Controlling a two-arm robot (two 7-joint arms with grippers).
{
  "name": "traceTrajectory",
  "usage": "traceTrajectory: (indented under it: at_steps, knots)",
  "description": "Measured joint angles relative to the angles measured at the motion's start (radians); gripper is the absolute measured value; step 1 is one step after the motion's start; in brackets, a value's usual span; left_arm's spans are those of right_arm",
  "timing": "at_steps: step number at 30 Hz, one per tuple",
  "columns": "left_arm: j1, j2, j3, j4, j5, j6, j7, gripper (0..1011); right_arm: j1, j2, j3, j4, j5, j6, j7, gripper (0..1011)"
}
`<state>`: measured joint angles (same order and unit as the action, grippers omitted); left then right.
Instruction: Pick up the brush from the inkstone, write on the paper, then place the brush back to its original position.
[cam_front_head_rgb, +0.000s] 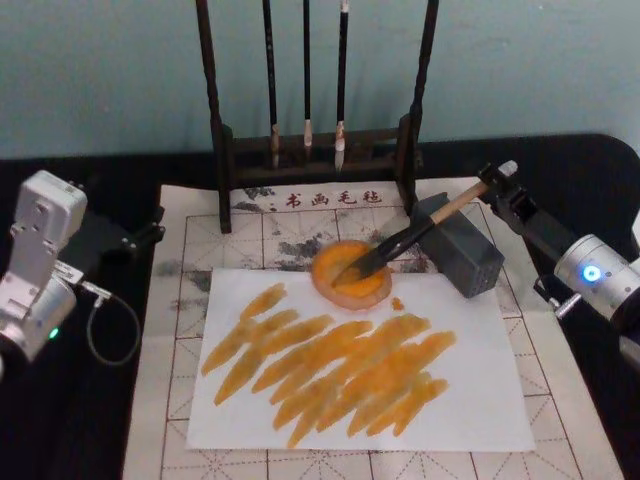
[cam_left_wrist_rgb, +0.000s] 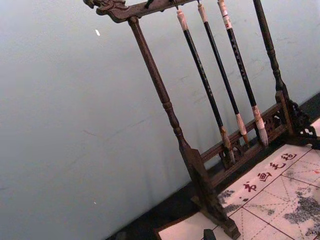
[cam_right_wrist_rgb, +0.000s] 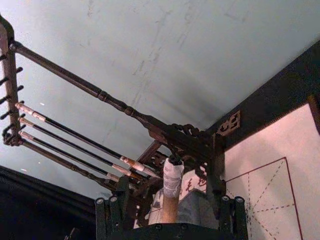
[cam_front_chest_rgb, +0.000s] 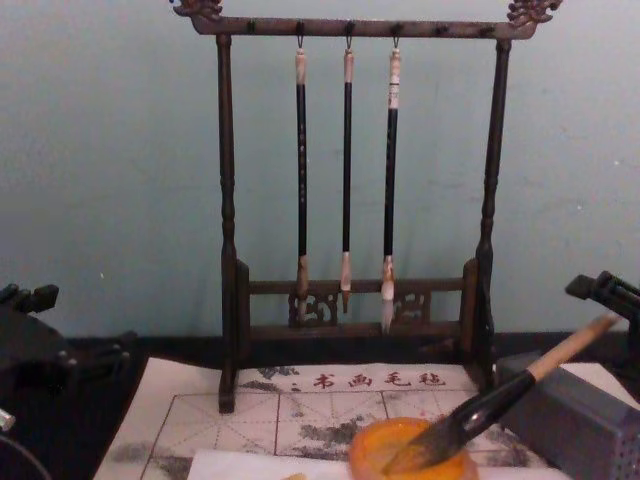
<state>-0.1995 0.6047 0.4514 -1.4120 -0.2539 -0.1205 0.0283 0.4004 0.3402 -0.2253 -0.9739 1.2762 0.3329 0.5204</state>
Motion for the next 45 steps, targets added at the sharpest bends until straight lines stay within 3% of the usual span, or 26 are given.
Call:
traceTrajectory:
  at_steps: [29,34,45]
  knots:
    - [0.000,0.000,0.000,0.000,0.000,0.000,0.000,1001,-0.002,0.000,0.002,-0.003,-0.001,0.001,0.000,993]
    - [0.000,0.000,0.000,0.000,0.000,0.000,0.000,1001,-0.002,0.000,0.003,-0.003,-0.002,0.001,-0.001,908]
    - [0.000,0.000,0.000,0.000,0.000,0.000,0.000,1001,-0.002,0.000,0.003,-0.004,-0.003,0.000,-0.001,583]
